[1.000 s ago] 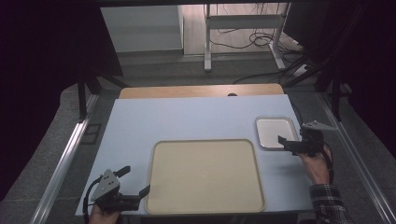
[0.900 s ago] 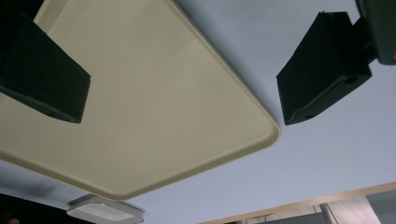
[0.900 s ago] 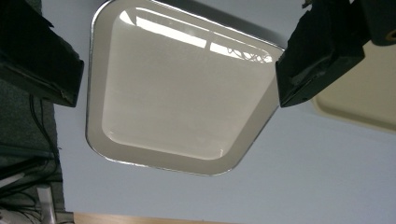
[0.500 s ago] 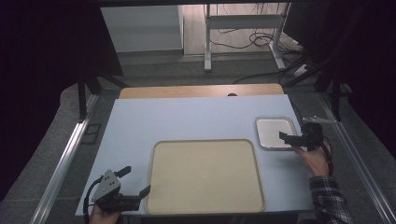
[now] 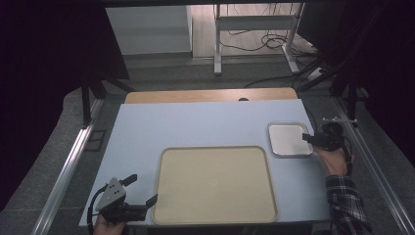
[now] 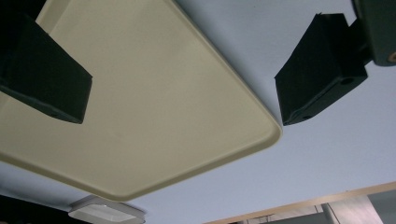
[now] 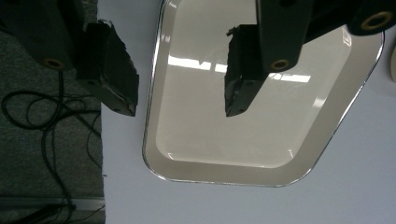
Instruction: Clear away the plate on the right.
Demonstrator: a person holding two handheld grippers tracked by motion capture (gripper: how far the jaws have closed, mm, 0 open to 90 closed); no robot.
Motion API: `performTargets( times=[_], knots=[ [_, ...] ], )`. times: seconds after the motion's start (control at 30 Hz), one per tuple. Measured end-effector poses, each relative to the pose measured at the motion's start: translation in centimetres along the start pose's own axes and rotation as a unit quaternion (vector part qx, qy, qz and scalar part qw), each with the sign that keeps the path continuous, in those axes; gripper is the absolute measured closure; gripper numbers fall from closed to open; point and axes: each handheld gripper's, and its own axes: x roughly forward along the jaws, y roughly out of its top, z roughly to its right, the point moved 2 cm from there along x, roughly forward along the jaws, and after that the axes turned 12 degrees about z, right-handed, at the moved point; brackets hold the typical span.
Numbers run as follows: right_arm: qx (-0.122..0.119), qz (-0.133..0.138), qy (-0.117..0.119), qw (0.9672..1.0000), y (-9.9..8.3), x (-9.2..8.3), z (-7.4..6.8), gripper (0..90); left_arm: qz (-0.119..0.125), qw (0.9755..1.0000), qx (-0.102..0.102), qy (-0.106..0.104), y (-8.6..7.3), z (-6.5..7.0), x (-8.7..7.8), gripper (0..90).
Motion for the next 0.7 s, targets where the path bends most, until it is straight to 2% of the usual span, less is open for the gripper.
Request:
performTargets(
  times=[0.03,0.1,0.23,0.27,0.4,0.5,0.53,0.6,0.7],
  knots=[
    [0.008,-0.009,-0.003,0.9999,0.0,0.3,0.4,49.8,0.0,1.0,0.0,-0.001,0.0,0.0,0.0,3.1],
    [0.008,-0.01,-0.005,0.9999,0.0,0.4,0.6,51.8,-0.002,1.0,0.001,-0.002,0.0,0.0,0.0,3.1],
    [0.024,-0.028,-0.005,0.9993,-0.3,1.0,1.5,63.0,-0.004,1.0,0.007,-0.004,0.0,0.1,0.1,3.1],
    [0.033,-0.034,-0.001,0.9989,-0.4,1.2,1.8,67.0,-0.004,1.0,0.007,-0.004,0.0,0.1,0.1,3.0],
    [0.04,-0.046,0.007,0.9981,-0.7,1.6,2.1,72.4,-0.004,1.0,0.005,-0.005,0.0,0.1,0.1,2.8],
    [0.055,-0.056,0.018,0.9968,-0.8,1.9,2.4,77.8,-0.006,1.0,0.003,-0.005,0.0,0.0,0.1,2.5],
    [0.065,-0.059,0.021,0.9959,-0.9,2.0,2.6,82.5,-0.006,1.0,0.002,-0.005,0.0,0.0,0.1,2.4],
    [0.069,-0.061,0.022,0.9955,-1.0,2.1,2.7,84.2,-0.006,1.0,0.002,-0.005,0.0,0.0,0.2,2.2],
    [0.095,-0.06,0.035,0.9931,-1.1,2.1,3.1,86.3,-0.007,1.0,0.002,-0.005,0.0,0.1,0.2,2.2]
  ],
)
